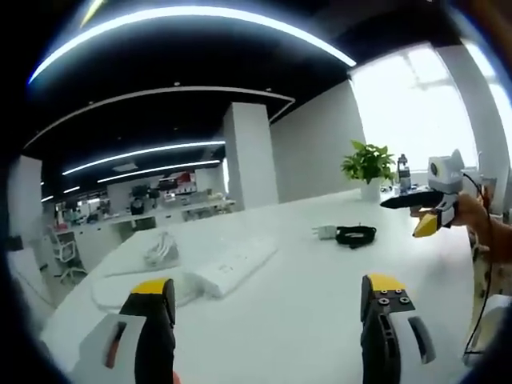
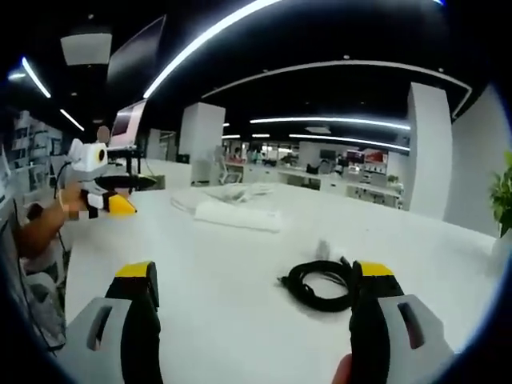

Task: Straighten the power strip on the desk, plug the charger into it

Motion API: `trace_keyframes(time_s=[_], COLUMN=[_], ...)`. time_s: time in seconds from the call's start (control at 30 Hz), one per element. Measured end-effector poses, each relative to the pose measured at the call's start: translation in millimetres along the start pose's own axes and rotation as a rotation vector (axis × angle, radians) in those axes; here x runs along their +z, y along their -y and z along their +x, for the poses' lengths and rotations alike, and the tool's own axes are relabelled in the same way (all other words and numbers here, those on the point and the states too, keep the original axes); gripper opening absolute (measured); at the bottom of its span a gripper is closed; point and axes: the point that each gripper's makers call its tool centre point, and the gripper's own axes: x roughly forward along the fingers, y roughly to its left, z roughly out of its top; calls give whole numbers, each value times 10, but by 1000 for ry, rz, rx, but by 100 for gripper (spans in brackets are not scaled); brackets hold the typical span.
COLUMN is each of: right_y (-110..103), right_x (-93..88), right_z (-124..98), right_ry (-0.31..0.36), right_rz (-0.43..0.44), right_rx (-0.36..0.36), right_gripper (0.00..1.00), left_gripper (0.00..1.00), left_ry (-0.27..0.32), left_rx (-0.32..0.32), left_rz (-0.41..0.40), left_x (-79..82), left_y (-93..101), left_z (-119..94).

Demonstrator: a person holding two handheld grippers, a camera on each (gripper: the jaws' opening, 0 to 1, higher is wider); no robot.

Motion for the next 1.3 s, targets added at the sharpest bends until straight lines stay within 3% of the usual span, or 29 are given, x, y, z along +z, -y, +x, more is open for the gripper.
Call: trace_keyframes(time_s=[0.53, 0.73, 1.13, 1.3], right_y=[63, 111, -15, -67], right_x=[-11, -74, -46, -60], right_z=[259, 397, 665, 750], right_ry=[10, -4, 21, -4], right_rz=[24, -29, -28, -48], right_rx=[52, 59, 141, 159], right_gripper=[100, 100, 100, 100], left_gripper=[98, 97, 96, 96], left_ry=[-19, -18, -35, -44], left_rx=[0, 22, 43, 52], left_rz=[-49, -56, -93, -100], left_x=[-79, -101, -181, -229], left_y=[-171, -258, -383, -420], left_z=[210, 290, 440, 491])
